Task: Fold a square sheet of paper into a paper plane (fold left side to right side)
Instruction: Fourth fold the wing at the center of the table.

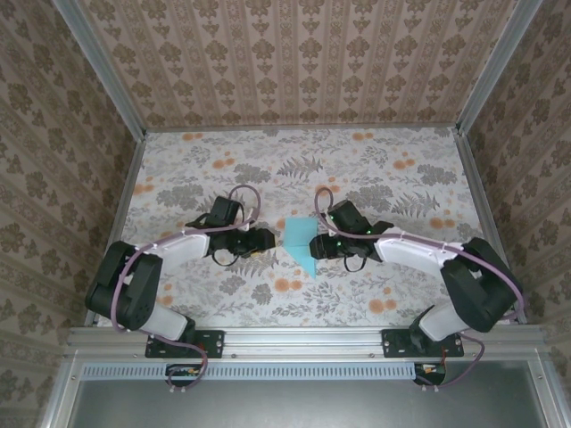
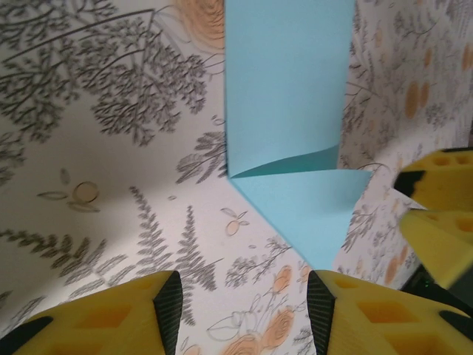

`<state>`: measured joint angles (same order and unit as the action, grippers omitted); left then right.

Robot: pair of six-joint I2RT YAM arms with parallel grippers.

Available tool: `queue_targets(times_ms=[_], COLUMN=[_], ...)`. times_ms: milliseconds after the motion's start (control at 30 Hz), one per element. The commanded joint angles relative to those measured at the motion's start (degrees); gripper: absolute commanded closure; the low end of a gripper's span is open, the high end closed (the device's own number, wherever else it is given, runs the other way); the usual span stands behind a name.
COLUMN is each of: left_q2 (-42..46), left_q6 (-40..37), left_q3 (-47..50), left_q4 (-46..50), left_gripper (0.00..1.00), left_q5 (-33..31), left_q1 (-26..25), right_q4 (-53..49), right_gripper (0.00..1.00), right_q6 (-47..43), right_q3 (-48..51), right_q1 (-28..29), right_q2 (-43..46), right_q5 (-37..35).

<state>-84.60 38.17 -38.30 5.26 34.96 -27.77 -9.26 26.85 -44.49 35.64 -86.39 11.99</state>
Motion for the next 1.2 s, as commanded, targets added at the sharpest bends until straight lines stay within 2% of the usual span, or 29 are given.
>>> queue_targets(times_ms=[0,100,200,300,400,500,833,1067,1167], left_q2=[-1.7,-3.4,-4.8,-5.8,-6.5,-7.2,-11.5,-14.3,-14.0], left_q6=[3.5,3.9,3.7,3.1,3.1,3.3,3.8,4.1,4.1], left_q3=[-0.1,-0.8,-1.7,-2.9,-3.5,-4.3,-8.1,-11.3,-12.0], left_q4=[-4.4,-4.8,-4.3,-3.1,-3.3,-3.5,-4.9,-5.3,-5.2], left_gripper=[0.49,0.49,0.49,0.49,0.49,0.49,0.5,0.6,0.66], left_q5=[1.5,1.5,1.5,1.4,1.3,1.3,1.4,1.5,1.5], left_q1=[-0.8,-1.6,-2.4,-3.0,-3.4,-4.1,-6.6,-7.7,-7.8], right_q4=[4.2,4.0,4.7,4.3,3.1,2.3,2.4,2.4,1.5], right_gripper=[0.56,0.62,0.75,0.88,0.95,0.96,0.97,0.95,0.88], right_q6=[-3.0,-2.9,-2.1,-2.1,-2.1,-2.1,-1.9,-1.7,-1.7], right_q3=[-2.6,-4.2,-4.5,-4.2,-3.7,-2.8,-1.9,-1.7,-1.6], right_q1=[-0.5,-0.7,-1.1,-1.4,-1.8,-2.4,-2.7,-2.7,-2.7], right_q2=[-3.8,-7.0,-8.4,-8.2,-6.9,-5.4,-5.0,-4.6,-3.5], right_q5=[4.2,4.5,5.0,4.4,2.4,0.6,1.4,1.1,-0.5])
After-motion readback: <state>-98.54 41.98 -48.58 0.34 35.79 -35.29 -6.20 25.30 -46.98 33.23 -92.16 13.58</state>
